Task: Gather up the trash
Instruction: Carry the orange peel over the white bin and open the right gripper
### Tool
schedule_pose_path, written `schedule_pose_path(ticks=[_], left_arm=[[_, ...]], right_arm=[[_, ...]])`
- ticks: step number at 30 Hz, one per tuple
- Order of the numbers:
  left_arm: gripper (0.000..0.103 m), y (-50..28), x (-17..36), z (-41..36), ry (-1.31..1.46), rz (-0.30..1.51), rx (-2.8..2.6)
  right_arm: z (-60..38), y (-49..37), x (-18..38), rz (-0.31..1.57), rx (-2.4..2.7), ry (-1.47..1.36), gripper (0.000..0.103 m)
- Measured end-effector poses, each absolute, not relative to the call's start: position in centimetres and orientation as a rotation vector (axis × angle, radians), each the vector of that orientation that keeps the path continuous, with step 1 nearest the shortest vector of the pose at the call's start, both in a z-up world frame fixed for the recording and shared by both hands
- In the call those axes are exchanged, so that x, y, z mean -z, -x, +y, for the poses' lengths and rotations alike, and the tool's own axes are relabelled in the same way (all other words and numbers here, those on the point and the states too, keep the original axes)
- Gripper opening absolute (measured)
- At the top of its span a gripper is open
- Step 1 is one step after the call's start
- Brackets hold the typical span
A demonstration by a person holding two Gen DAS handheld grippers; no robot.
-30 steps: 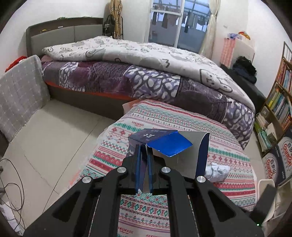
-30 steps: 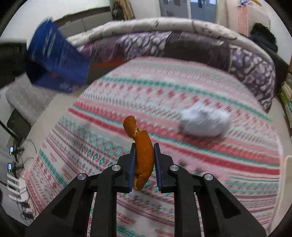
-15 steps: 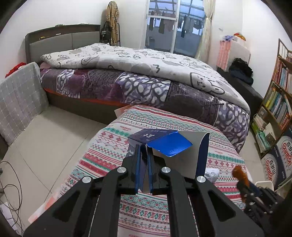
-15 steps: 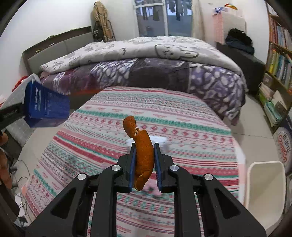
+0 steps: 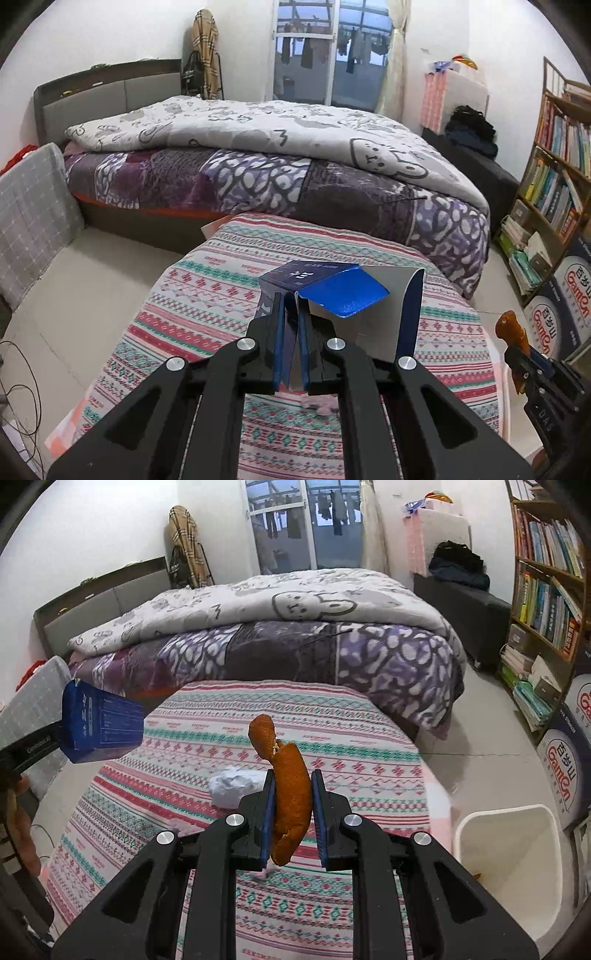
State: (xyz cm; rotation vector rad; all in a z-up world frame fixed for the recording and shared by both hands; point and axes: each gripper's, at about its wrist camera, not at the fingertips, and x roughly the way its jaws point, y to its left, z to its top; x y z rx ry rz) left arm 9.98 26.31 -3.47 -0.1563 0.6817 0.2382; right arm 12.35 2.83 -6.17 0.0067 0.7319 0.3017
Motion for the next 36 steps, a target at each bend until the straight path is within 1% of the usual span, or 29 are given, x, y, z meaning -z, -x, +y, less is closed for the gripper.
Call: schedule_pose_path(ticks=[20, 36], left_arm=[[0.007, -11.6, 2.7, 17.8, 0.106, 0.664, -0.112], [0.007, -11.9, 3.5, 10.3, 0.023, 0.674, 0.004]], right_arm=[[-5.6, -11.8, 5.3, 0.717, -0.159, -0.092, 0.018], [-13.1, -12.2, 6.3, 0.763, 0.013, -0.186, 0.018]])
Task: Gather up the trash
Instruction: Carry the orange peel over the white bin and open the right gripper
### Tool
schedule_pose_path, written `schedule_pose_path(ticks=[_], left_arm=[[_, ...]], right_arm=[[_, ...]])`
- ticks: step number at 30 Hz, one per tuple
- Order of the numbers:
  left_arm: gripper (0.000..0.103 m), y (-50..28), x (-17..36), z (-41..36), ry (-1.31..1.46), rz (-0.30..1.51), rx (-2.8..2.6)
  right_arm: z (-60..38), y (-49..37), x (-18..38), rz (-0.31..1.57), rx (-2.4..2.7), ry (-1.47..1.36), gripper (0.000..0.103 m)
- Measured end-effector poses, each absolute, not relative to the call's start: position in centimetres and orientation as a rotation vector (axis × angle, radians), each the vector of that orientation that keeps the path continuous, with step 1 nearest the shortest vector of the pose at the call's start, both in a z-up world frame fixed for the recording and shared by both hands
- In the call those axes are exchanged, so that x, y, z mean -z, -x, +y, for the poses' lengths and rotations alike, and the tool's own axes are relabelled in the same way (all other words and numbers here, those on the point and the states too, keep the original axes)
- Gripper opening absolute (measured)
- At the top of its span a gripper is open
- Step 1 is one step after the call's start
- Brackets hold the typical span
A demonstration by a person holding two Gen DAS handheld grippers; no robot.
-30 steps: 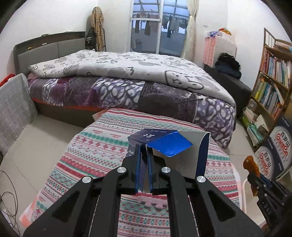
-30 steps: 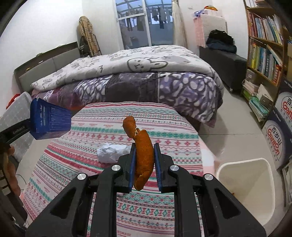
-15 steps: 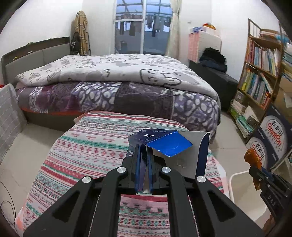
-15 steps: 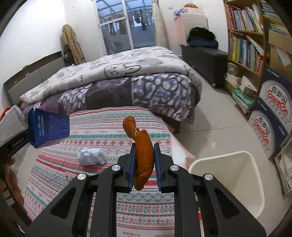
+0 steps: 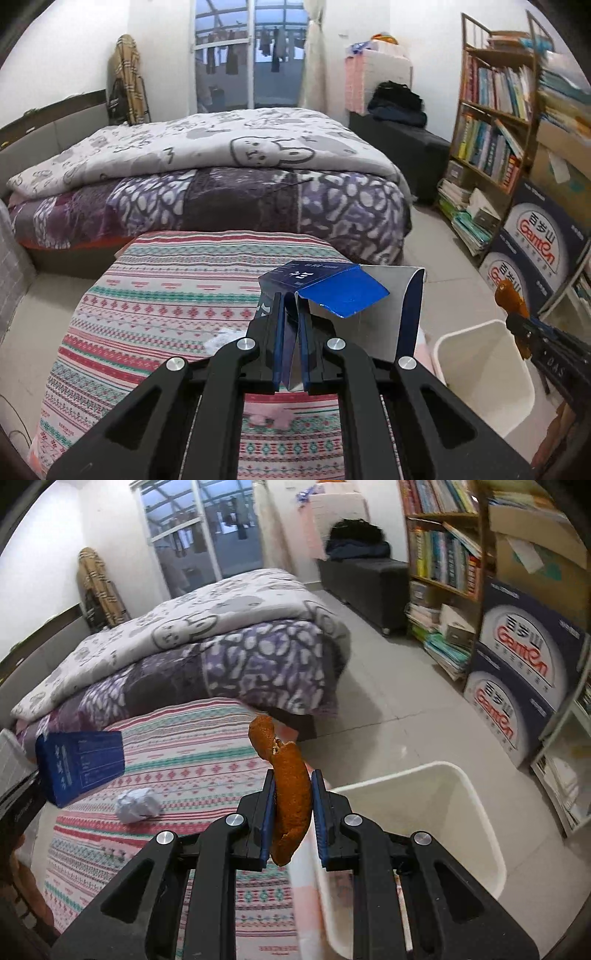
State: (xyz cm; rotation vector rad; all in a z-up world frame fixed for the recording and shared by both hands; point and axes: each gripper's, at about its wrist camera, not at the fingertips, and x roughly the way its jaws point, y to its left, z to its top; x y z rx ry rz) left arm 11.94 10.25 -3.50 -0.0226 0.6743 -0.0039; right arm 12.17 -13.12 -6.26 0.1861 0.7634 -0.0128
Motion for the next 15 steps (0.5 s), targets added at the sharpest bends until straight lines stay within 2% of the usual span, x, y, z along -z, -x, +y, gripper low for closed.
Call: schedule_pose_path(ticks=[11, 14, 15], left_arm=[[0.007, -11.6, 4.6, 3.7, -0.047, 0.688, 0.123], [0.007, -11.4, 4.9, 1.9, -0.054, 0.699, 0.159], [0.007, -11.3, 5.0, 1.3, -0.052, 0.705, 0.176]], right_arm=[[-18.5, -11.6, 6.5, 0.784, 0.119, -0.282, 0.019], [-19.7, -11.3, 6.4, 0.778, 0.145, -0.305, 0.024], [-20.1, -11.1, 6.3, 0.774, 0.158, -0.311, 0.034]])
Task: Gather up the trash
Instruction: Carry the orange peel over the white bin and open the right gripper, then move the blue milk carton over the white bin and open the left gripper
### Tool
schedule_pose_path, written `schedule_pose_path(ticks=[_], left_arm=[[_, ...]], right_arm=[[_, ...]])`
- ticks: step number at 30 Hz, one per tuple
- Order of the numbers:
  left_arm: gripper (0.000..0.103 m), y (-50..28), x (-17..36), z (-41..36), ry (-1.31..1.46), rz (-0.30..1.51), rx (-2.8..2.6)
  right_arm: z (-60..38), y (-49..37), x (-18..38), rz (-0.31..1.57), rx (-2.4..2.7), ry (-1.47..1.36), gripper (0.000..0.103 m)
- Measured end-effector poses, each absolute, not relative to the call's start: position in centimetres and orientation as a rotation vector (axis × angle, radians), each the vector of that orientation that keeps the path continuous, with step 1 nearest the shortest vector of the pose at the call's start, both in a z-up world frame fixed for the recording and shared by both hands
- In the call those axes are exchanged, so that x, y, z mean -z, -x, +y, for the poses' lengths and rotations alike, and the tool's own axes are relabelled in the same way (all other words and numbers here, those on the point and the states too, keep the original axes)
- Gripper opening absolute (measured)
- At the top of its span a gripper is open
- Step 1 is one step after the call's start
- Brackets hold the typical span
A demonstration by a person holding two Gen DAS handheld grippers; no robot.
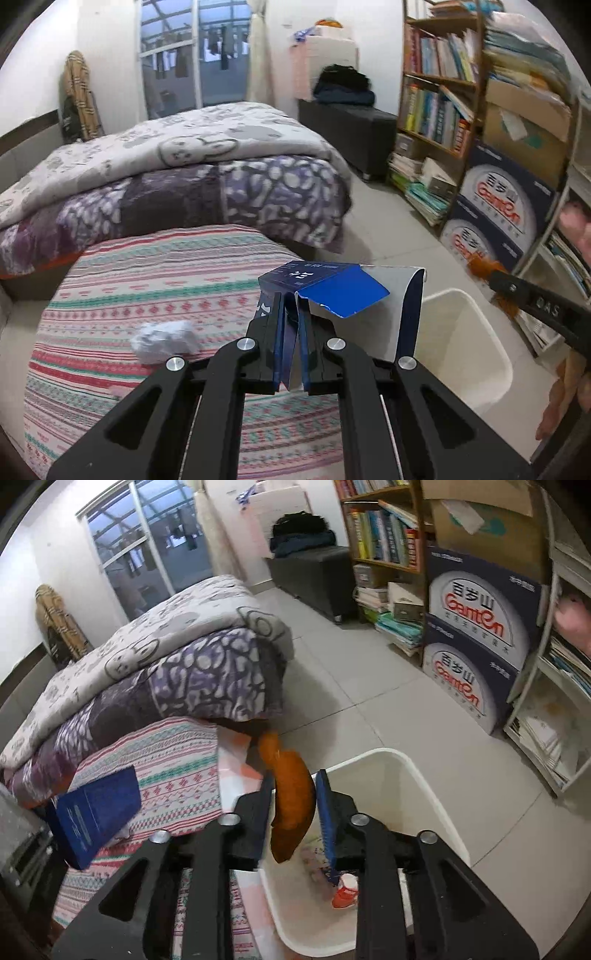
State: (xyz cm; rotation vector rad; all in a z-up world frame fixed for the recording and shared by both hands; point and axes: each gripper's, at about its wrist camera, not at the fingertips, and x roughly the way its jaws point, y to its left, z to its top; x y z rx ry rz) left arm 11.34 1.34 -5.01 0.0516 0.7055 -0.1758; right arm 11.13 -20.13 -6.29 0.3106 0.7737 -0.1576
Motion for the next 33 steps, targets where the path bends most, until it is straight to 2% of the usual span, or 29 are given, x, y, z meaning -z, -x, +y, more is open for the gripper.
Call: schedule_pose_path(ticks=[1, 2, 12, 22, 25, 26, 29, 33], left_arm=[[0.007, -11.3, 5.1, 0.7, -0.05, 0.711, 0.195], [0.007, -11.2, 5.1, 0.1, -0.05, 0.713, 0.209], [0.007, -11.1, 5.5, -5.3, -0.011, 0.764, 0.347], [0.008, -10.4, 6.9, -10.4, -0.025, 0.81, 0.455], [0.012, -10.5, 7.3, -11.2, -0.004, 0.833, 0.481], [0.013, -10.6, 7.5, -11.5, 0.008, 0.846, 0.495], [0.041, -10.9, 7.8, -11.4, 0.04, 0.863, 0.51], [0.043, -10.9, 7.7, -11.1, 0.055, 0.863, 0.521]], right_arm=[[-20.5, -10.9, 6.2, 0.767, 0.175, -0.312, 0.046], [-20.8, -10.7, 6.0, 0.756, 0.194, -0.315, 0.05], [-26.3, -8.2, 4.9, 0.679, 0.364, -0.346, 0.078], [-29.8, -6.5, 4.8, 0.664, 0.434, -0.365, 0.088], [-30.4, -6.2, 4.8, 0.658, 0.449, -0.376, 0.09], [-30.6, -6.1, 4.8, 0.658, 0.453, -0.377, 0.09], [-30.9, -5.9, 4.8, 0.657, 0.457, -0.379, 0.09], [-30.9, -5.9, 4.8, 0.658, 0.452, -0.377, 0.09]])
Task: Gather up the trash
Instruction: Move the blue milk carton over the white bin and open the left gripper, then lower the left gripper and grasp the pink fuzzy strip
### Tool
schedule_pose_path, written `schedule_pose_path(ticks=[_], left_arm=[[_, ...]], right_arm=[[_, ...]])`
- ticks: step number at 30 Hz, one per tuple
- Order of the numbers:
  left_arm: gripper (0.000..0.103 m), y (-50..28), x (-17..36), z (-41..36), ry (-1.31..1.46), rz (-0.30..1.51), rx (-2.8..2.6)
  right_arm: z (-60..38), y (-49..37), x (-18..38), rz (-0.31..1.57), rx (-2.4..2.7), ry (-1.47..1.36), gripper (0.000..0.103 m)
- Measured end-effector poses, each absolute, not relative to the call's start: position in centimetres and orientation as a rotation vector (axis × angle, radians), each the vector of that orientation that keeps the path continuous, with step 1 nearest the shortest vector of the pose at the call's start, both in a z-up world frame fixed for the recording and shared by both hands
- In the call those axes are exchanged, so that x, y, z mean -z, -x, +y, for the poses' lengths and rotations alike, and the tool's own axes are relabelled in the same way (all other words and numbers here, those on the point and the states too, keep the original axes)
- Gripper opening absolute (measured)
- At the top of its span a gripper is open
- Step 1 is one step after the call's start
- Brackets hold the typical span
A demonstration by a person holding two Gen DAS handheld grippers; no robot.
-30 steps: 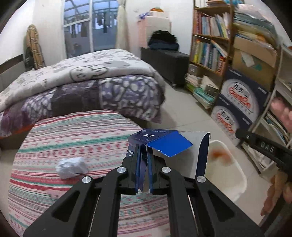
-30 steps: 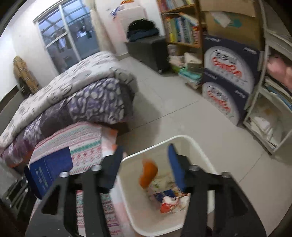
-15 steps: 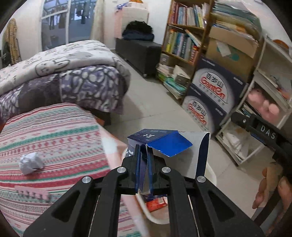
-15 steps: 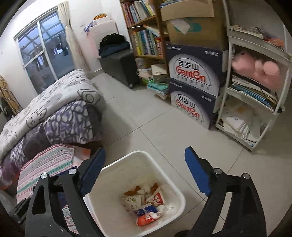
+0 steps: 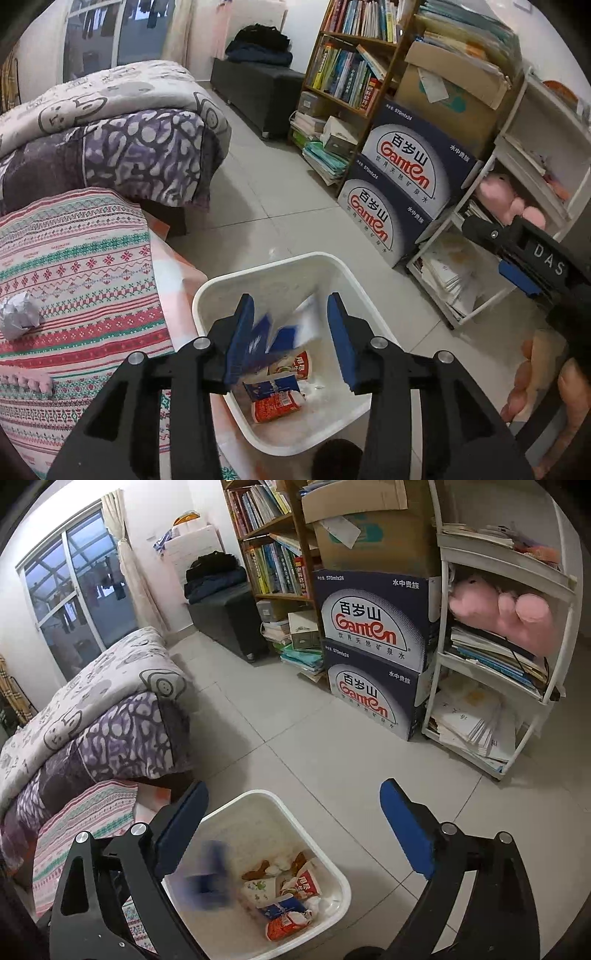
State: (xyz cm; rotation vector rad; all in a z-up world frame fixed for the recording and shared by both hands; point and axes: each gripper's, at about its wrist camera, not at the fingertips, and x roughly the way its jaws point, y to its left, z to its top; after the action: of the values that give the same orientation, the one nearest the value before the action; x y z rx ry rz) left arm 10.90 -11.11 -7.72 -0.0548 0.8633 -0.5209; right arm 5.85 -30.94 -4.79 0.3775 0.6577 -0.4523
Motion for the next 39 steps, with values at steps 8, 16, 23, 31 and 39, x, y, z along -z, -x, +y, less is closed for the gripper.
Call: schedule_pose_path(ticks=[8, 16, 23, 31, 39], left_arm=[[0.05, -10.1, 6.5, -10.4, 0.002, 0.813, 0.487], [0.067, -10.0, 6.5, -6.8, -0.047, 0.776, 0.36], [0.088, -10.2, 7.2, -2.2, -0.096, 0.739, 0.142], [0.091, -11.7, 10.0, 3.8, -0.064, 0.816, -0.096], [0.091, -13.4, 13.9, 10.7, 0.057, 0.948, -0.367]], right_arm=[[-29.0, -6.2, 4.8, 0.658, 0.437, -0.348, 0.092], [-25.1, -7.5, 5.1, 0.677, 0.405, -0.286, 0.096], [-20.8, -8.9, 5.6, 0.703, 0.359, -0.212, 0.096], [-17.0, -10.3, 6.3, 0.746, 0.284, -0.175, 0.096], [-13.9, -11.3, 7.3, 0.784, 0.221, -0.144, 0.096]])
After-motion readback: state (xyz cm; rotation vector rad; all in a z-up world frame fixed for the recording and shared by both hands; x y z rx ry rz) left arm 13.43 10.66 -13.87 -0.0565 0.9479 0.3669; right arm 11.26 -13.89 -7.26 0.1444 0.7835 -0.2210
